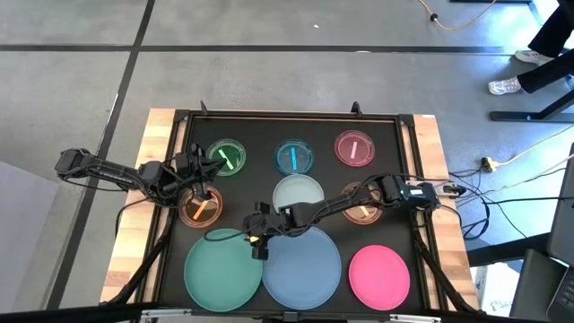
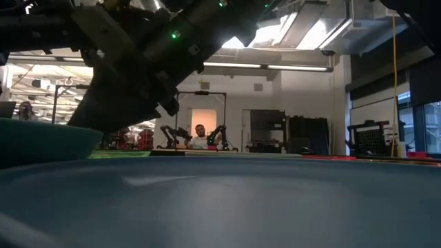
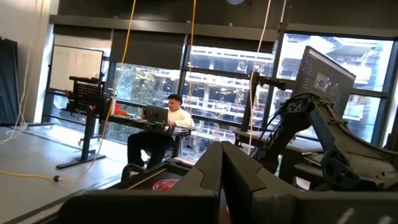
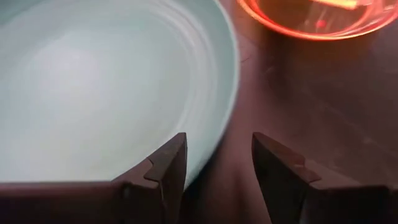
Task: Stack plastic plates
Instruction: Stack the green plate on top of the blue plate
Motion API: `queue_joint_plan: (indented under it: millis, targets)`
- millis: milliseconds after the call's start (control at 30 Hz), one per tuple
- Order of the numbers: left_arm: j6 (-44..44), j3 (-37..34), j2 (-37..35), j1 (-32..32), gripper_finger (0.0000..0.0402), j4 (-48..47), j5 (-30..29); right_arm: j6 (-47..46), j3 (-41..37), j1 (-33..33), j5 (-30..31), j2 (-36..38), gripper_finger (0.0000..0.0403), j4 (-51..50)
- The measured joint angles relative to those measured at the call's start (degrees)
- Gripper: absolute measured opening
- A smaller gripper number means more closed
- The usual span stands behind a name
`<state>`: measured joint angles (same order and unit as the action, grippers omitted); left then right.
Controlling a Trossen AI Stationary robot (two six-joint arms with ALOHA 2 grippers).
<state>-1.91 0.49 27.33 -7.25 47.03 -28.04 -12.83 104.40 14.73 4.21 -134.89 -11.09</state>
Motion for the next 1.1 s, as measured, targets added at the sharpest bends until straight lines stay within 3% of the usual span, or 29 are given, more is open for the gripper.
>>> queue_joint_plan:
  millis: [267, 600, 833, 1100]
  targets:
    - [0.00, 0.00, 0.00, -0.01, 0.0002, 0.00, 0.00, -0.40, 0.00, 0.71, 1.26, 0.00, 0.0172, -3.06]
    - [0.67, 0.00, -0.01, 0.00, 0.0002, 0.02, -0.02, -1.92, -1.40, 0.69, -2.33, -0.15, 0.0164, -1.48]
    - [0.96, 0.00, 0.00, 0.00, 0.0002, 0.04, -0.02, -2.61, -1.46, 0.69, -6.21, -1.85, 0.0104, 0.18]
    - [0.99, 0.00, -0.02, -0.02, 0.0002, 0.15, 0.00, -1.09, -1.40, 0.62, -6.13, -2.34, 0.0026, 1.98]
